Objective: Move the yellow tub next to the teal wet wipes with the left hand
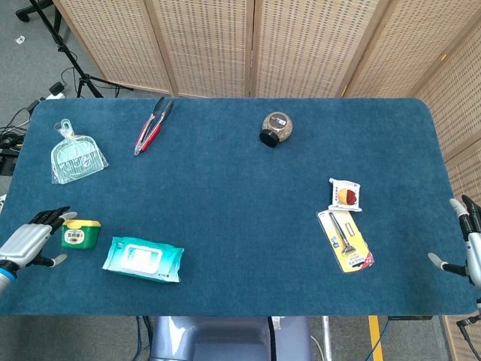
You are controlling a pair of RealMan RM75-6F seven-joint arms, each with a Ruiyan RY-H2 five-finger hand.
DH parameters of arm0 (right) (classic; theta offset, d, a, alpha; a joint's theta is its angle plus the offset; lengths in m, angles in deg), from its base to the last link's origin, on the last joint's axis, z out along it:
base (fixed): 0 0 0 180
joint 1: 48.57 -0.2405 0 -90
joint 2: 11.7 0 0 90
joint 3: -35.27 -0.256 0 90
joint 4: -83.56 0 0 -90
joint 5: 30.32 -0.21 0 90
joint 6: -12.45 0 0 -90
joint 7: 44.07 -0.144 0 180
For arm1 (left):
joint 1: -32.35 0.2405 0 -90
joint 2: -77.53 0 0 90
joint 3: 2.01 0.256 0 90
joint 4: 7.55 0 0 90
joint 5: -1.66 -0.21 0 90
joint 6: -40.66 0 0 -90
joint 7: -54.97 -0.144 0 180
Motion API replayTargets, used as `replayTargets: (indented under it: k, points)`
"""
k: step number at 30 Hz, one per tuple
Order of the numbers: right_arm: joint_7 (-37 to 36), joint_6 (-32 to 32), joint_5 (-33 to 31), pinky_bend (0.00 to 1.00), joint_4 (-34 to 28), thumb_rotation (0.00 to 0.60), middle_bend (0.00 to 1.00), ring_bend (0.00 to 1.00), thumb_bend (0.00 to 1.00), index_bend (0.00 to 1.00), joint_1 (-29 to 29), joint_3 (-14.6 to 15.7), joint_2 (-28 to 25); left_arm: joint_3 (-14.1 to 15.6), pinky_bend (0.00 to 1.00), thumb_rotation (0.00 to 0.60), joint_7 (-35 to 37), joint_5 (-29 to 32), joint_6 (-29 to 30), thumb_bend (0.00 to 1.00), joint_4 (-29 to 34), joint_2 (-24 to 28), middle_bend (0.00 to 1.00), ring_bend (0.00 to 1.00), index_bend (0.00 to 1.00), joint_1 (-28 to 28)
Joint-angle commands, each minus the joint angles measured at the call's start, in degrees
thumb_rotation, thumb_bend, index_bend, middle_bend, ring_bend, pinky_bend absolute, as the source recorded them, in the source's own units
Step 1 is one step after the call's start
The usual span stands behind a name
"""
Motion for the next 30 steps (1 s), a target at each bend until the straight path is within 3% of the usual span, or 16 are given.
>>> replayTargets:
  k: [1, 10, 13, 17, 21, 23, 26, 30]
  points:
    - [-0.19, 0.03, -0.06, 0.0, -0.02, 0.6, 0.0, 0.0, 0.0, 0.0, 0.04, -0.05, -0.07, -1.4, 0.0, 0.6, -1.39, 1.59, 1.53, 0.24, -1.54, -2.42, 0.0, 0.0, 0.0, 1.19]
    - [-0.8, -0.22, -0.34, 0.0, 0.24, 0.6, 0.0, 0.0, 0.0, 0.0, -0.01, -0.17, -0.2, -3.57, 0.11, 0.6, -4.11, 3.46, 3.52, 0.17, -4.76, -7.44, 0.03, 0.06, 0.02, 2.31]
    - [-0.84, -0.27, -0.42, 0.0, 0.32, 0.6, 0.0, 0.0, 0.0, 0.0, -0.03, -0.22, -0.2, -3.67, 0.15, 0.6, -5.25, 4.06, 2.51, 0.16, -4.91, -7.85, 0.08, 0.11, 0.11, 2.17]
    - [-0.95, -0.4, -0.49, 0.0, 0.39, 0.6, 0.0, 0.0, 0.0, 0.0, -0.07, -0.22, -0.19, -4.16, 0.27, 0.6, -5.8, 4.51, 2.48, 0.15, -4.89, -8.46, 0.22, 0.22, 0.31, 2.26]
    - [-0.92, -0.54, -0.47, 0.0, 0.43, 0.6, 0.0, 0.0, 0.0, 0.0, -0.14, -0.19, -0.15, -4.65, 0.32, 0.6, -7.5, 5.49, 2.41, 0.16, -5.15, -8.9, 0.3, 0.28, 0.42, 2.56]
    - [-1.01, -0.73, -0.42, 0.0, 0.43, 0.6, 0.0, 0.0, 0.0, 0.0, -0.2, -0.12, -0.16, -5.0, 0.37, 0.6, -7.83, 5.71, 2.76, 0.19, -5.07, -9.17, 0.38, 0.35, 0.53, 2.7]
    - [-1.02, -0.68, -0.44, 0.0, 0.44, 0.6, 0.0, 0.0, 0.0, 0.0, -0.19, -0.14, -0.13, -5.64, 0.4, 0.6, -7.3, 5.86, 3.83, 0.24, -4.83, -9.24, 0.43, 0.39, 0.6, 3.01]
    - [-0.96, -0.8, -0.46, 0.0, 0.44, 0.6, 0.0, 0.0, 0.0, 0.0, -0.24, -0.11, -0.08, -5.88, 0.41, 0.6, -6.1, 5.31, 4.71, 0.27, -3.84, -8.02, 0.43, 0.39, 0.6, 3.22]
